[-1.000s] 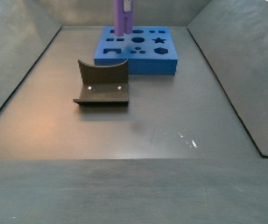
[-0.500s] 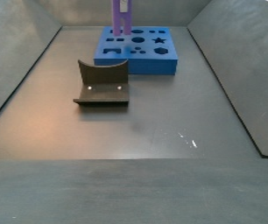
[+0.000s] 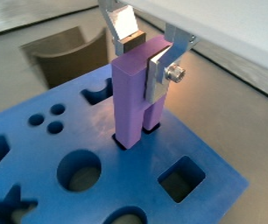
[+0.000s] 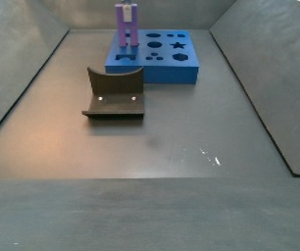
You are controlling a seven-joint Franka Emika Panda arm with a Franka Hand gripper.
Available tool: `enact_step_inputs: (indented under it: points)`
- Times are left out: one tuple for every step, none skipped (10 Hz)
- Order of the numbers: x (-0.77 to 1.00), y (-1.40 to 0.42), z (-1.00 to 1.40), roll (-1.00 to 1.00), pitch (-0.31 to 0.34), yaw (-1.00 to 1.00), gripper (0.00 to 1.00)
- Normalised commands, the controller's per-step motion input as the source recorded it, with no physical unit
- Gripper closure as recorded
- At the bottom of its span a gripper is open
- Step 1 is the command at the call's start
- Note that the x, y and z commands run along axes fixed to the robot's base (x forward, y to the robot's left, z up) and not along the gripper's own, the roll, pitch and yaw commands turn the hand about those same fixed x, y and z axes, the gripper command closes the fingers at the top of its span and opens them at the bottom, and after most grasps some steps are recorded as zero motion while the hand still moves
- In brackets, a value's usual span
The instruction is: Insert the double-square object.
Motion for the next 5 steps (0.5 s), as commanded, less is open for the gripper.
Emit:
enact_step_inputs:
  points:
    - [0.22,0.0,-0.01,0.0,0.033,-0.29,1.0]
    - [0.05,0.09,-0.02,-0.02,0.03,0.0,1.0]
    - [-0.08,0.11,-0.29,0.04,0.013,-0.19,1.0]
    - [-0.21,0.07,-0.38,0.0,0.0,-0.47,1.0]
    - [-0.27,0.0,-0.3,0.0,0.0,-0.44,1.0]
